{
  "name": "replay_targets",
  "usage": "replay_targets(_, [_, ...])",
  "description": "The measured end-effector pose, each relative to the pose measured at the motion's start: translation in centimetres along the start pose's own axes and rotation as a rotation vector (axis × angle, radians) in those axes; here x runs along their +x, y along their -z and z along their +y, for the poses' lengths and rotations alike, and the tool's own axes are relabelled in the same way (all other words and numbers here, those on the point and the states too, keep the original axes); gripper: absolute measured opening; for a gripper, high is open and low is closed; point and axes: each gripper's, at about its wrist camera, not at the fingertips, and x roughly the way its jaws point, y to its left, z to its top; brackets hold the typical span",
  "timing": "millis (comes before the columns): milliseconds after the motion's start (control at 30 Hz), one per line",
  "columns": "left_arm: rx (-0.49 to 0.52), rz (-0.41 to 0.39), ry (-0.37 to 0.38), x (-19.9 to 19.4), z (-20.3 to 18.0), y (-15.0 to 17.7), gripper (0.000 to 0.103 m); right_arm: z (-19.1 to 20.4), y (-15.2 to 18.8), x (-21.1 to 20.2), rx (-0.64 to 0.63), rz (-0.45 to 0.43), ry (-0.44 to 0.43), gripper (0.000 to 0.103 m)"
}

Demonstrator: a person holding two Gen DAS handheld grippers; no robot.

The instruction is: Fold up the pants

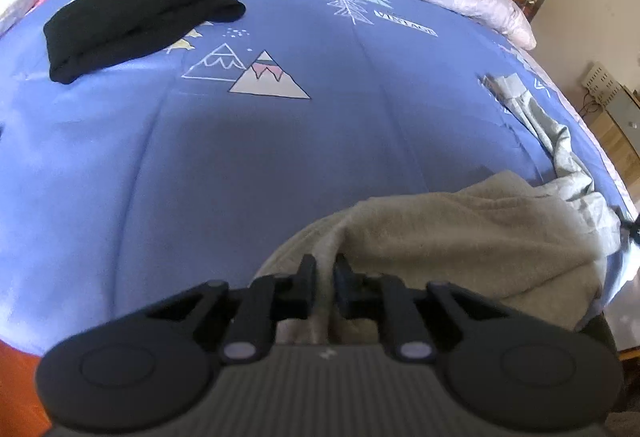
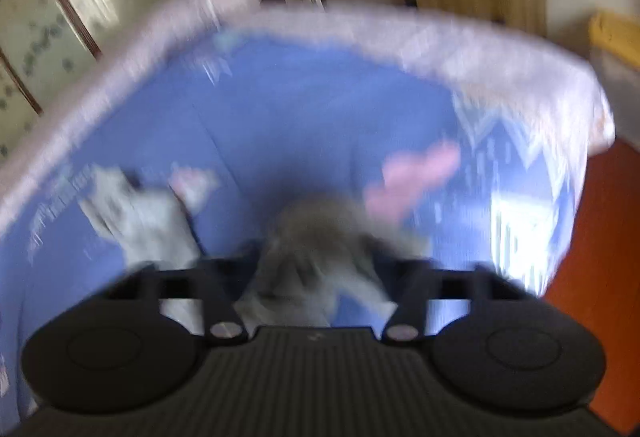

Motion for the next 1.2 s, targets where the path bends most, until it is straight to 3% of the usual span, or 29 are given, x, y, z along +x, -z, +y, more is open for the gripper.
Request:
replay_targets(133, [-0.005, -0.009, 0.009, -1.3, 0.1, 0.1, 0.009, -1.2, 0.5, -6.7, -0.056, -0.285, -0.011, 0.019])
replay_targets(200, [-0.004, -0.004, 0.015, -1.7, 0.2, 0.1, 0.009, -2.9, 0.9, -8.8, -0.072, -0.361, -0.042, 0.02])
replay_targets(267, [0.002, 0.002, 0.012, -1.7, 0.2, 0.3, 0.009, -5.0, 1.6, -8.7, -0.088, -0.315, -0.01, 0.028])
replay_targets(400, [-0.009, 0.012, 0.012, -1.7, 0.2, 0.6, 0.009, -8.7, 3.2, -5.3, -0.054, -0.051, 0.188, 0.049])
replay_targets(467, [-0.008, 0.01, 0.01, -1.9, 0.0, 0.6, 0.009, -9.8, 3.6, -5.8, 0.023, -0.063, 0.217, 0.05])
replay_targets(533, [-0.002, 0.011, 0.007, -2.0, 0.0, 0.4, 0.009, -10.0, 3.2, -7.1, 0.09, -0.144, 0.236, 0.05])
replay_targets(633, [0.006, 0.006, 0.003, -2.0, 0.0, 0.2, 0.009, -8.6, 1.6, -7.9, 0.078, -0.215, 0.194, 0.05])
replay_targets(733, [-0.001, -0.001, 0.004, -2.0, 0.2, 0.2, 0.009, -6.7, 1.1, -7.3, 0.06, -0.188, 0.143, 0.051])
replay_targets(867, [0.003, 0.0, -0.003, -1.9, 0.1, 0.2, 0.009, -5.4, 0.7, -4.6, 0.043, -0.156, 0.157, 0.052])
replay_targets(933, [-0.001, -0.012, -0.009, -2.1, 0.1, 0.0, 0.009, -4.3, 0.4, -2.5, -0.023, -0.086, 0.152, 0.057])
replay_targets(967, [-0.003, -0.02, -0.01, -2.1, 0.1, -0.2, 0.009, -4.0, 0.5, -1.0, -0.074, -0.025, 0.157, 0.054])
replay_targets(1000, [-0.006, -0.031, -0.014, -2.3, 0.1, -0.4, 0.009, -3.4, 0.6, 0.0, -0.129, 0.004, 0.184, 0.029])
replay_targets(1067, [-0.02, -0.061, -0.022, -2.8, 0.1, -0.8, 0.008, -2.2, 0.2, -0.9, -0.161, -0.043, 0.224, 0.012])
replay_targets(1200, [-0.071, -0.136, -0.009, -4.5, 0.6, -2.2, 0.008, 0.0, -3.4, -6.7, -0.064, -0.294, 0.057, 0.011])
